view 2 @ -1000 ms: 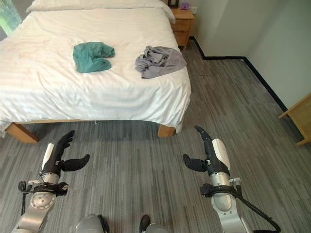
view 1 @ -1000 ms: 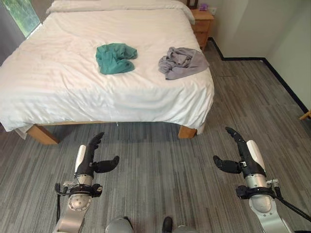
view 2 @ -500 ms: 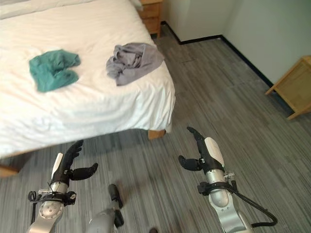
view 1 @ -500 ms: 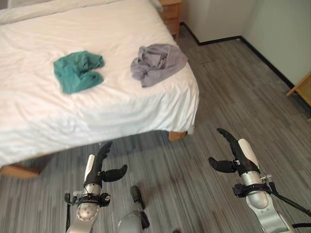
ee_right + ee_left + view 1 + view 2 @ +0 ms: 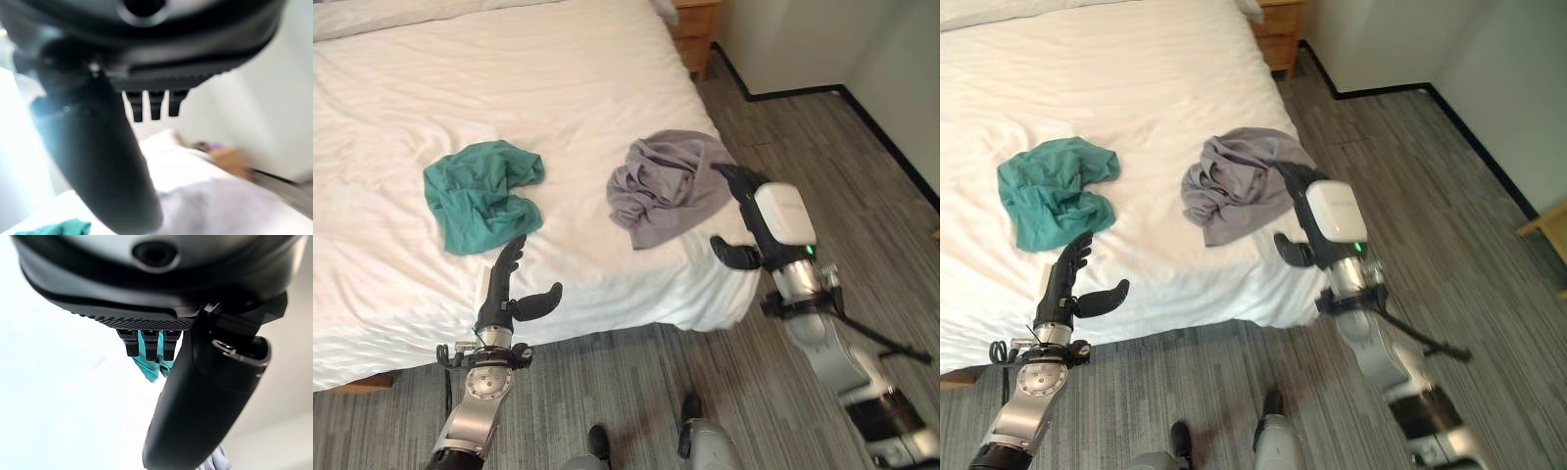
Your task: Pick up bed clothes into laundry basket.
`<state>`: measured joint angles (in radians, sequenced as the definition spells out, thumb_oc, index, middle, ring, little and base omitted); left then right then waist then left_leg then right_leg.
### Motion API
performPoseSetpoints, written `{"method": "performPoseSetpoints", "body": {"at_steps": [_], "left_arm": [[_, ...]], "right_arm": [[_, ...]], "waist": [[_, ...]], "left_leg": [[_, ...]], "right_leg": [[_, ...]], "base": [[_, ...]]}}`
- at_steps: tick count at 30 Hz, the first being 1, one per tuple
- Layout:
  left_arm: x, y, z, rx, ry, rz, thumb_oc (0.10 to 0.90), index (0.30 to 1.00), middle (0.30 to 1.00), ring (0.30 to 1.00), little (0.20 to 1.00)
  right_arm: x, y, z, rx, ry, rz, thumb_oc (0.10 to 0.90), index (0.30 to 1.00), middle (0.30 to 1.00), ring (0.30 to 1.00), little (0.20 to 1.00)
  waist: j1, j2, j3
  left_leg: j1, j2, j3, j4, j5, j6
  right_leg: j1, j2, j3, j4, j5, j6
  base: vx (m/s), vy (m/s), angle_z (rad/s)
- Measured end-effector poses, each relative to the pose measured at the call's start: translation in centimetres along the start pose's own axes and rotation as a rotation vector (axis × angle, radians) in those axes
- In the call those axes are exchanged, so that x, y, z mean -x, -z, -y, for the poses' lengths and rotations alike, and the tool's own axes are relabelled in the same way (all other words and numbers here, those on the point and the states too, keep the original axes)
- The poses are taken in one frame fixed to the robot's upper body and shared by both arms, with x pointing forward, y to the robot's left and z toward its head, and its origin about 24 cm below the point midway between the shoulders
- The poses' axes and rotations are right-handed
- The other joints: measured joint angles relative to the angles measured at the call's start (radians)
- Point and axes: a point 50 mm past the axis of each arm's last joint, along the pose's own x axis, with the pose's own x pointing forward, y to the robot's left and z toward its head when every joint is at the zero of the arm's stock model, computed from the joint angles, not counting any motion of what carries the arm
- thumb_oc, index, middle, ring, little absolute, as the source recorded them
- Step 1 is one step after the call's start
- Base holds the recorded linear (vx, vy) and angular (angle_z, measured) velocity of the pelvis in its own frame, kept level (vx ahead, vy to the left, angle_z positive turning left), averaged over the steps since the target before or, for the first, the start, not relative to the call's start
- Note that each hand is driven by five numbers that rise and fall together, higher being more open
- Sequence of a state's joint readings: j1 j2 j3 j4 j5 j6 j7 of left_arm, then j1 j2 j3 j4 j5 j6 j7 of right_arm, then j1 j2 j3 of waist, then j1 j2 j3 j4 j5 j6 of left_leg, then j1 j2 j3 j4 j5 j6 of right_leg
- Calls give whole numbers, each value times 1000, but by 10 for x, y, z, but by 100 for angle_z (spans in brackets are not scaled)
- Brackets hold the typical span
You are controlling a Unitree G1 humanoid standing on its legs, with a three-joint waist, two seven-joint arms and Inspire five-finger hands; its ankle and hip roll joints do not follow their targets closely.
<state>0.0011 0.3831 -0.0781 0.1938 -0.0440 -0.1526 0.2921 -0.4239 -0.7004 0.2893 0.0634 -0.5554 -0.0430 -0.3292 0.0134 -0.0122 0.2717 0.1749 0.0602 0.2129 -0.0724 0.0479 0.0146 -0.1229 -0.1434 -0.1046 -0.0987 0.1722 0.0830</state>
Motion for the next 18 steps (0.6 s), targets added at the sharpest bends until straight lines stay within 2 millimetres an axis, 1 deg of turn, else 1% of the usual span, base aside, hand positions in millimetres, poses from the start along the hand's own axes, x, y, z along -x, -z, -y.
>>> {"method": "performPoseSetpoints", "body": {"at_steps": [1, 2, 3, 4, 5, 6, 7, 8, 9, 10, 11, 13, 14, 16, 17, 18], "left_arm": [[15, 16, 5, 50, -8, -74, 800, 900, 900, 900, 900], [22, 19, 5, 60, -7, -89, 800, 900, 900, 900, 900], [28, 23, 3, 62, -7, -102, 800, 900, 900, 900, 900], [32, 28, 2, 73, -10, -124, 800, 900, 900, 900, 900], [42, 37, 0, 89, -18, -170, 800, 900, 900, 900, 900], [48, 42, -2, 92, -22, -196, 800, 900, 900, 900, 900], [51, 45, -4, 102, -28, -215, 800, 900, 900, 900, 900], [54, 49, -6, 106, -36, -232, 800, 900, 900, 900, 900], [54, 51, -7, 105, -41, -240, 800, 900, 900, 900, 900], [54, 53, -13, 104, -56, -251, 800, 900, 900, 900, 900], [51, 53, -14, 107, -58, -249, 800, 900, 900, 900, 900], [49, 52, -18, 110, -73, -247, 800, 900, 900, 900, 900], [50, 55, -26, 100, -89, -255, 800, 900, 900, 900, 900], [50, 56, -35, 88, -111, -257, 800, 900, 900, 900, 900], [50, 58, -41, 86, -123, -265, 800, 900, 900, 900, 900], [50, 58, -43, 89, -133, -266, 800, 900, 900, 900, 900]], "right_arm": [[-8, 10, -12, 42, -54, -50, 800, 900, 900, 900, 900], [-10, 15, -16, 52, -69, -85, 800, 900, 900, 900, 900], [-10, 21, -20, 61, -84, -121, 800, 900, 900, 900, 900], [-10, 24, -22, 68, -105, -134, 800, 900, 900, 900, 900], [-8, 30, -31, 76, -153, -161, 800, 900, 900, 900, 900], [-5, 34, -38, 74, -187, -185, 800, 900, 900, 900, 900], [-2, 38, -42, 74, -215, -205, 800, 900, 900, 900, 900], [1, 46, -50, 89, -263, -241, 800, 900, 900, 900, 900], [4, 51, -56, 89, -291, -272, 800, 900, 900, 900, 900], [13, 64, -72, 62, -349, -371, 800, 900, 900, 900, 900], [20, 73, -77, 59, -386, -436, 800, 900, 900, 900, 900], [28, 86, -84, 63, -435, -526, 800, 900, 900, 900, 900], [32, 96, -91, 57, -483, -618, 800, 900, 900, 900, 900], [34, 100, -93, 55, -491, -658, 800, 900, 900, 900, 900], [38, 108, -95, 72, -509, -717, 400, 300, 300, 300, 300], [37, 110, -93, 72, -516, -747, 400, 300, 300, 300, 300]], "waist": [[42, 43, -23], [55, 34, -26], [97, 24, -20], [113, 20, -18], [133, 20, -18], [136, 23, -19], [147, 29, -22], [144, 39, -28], [149, 38, -28], [168, 15, -39], [171, 8, -43], [193, 8, -43], [189, 17, -47], [207, 30, -46], [216, 37, -51], [217, 43, -54]], "left_leg": [[41, 56, 27, 9, -61, -92], [33, 70, 48, 16, -79, -108], [27, 59, 57, -17, -79, -109], [12, 55, 57, -22, -78, -109], [-7, 49, 56, -22, -74, -106], [-9, 47, 52, -22, -60, -104], [-24, 49, 52, -21, -36, -101], [-41, 55, 51, -19, -5, -101], [-43, 61, 51, -11, 11, -83], [-57, 61, 42, -14, 15, -87], [-59, 57, 25, -15, 17, -87], [-65, 52, 9, -15, 17, -87], [-76, 45, -14, -15, 17, -87], [-85, 41, -32, -14, 17, -86], [-87, 40, -46, -12, 18, -87], [-89, 39, -53, -13, 18, -87]], "right_leg": [[61, 51, -20, 6, 64, -48], [73, 66, -24, 5, 44, -62], [89, 68, -30, 6, 28, -77], [101, 70, -29, 6, 17, -77], [128, 82, -45, 6, -3, -86], [147, 97, -53, 5, -14, -90], [161, 107, -74, 5, -27, -88], [174, 124, -90, 4, -40, -87], [180, 132, -90, 3, -56, -80], [181, 130, -114, -2, -67, -76], [178, 126, -126, -2, -73, -71], [179, 118, -141, -2, -77, -69], [182, 111, -170, -2, -80, -65], [182, 106, -186, -2, -81, -62], [186, 105, -198, -2, -86, -58], [191, 104, -204, -2, -89, -55]], "base": [[203, -162, 85], [186, -160, 64], [165, -153, 38], [116, -143, 48], [78, -142, 39], [27, -88, 36], [34, -87, 30], [31, -90, 28], [41, -114, 29], [44, -94, 31], [59, -105, 42], [48, -81, 39], [43, -67, 41], [42, -82, 36], [5, -46, 25], [11, -52, 41]]}}
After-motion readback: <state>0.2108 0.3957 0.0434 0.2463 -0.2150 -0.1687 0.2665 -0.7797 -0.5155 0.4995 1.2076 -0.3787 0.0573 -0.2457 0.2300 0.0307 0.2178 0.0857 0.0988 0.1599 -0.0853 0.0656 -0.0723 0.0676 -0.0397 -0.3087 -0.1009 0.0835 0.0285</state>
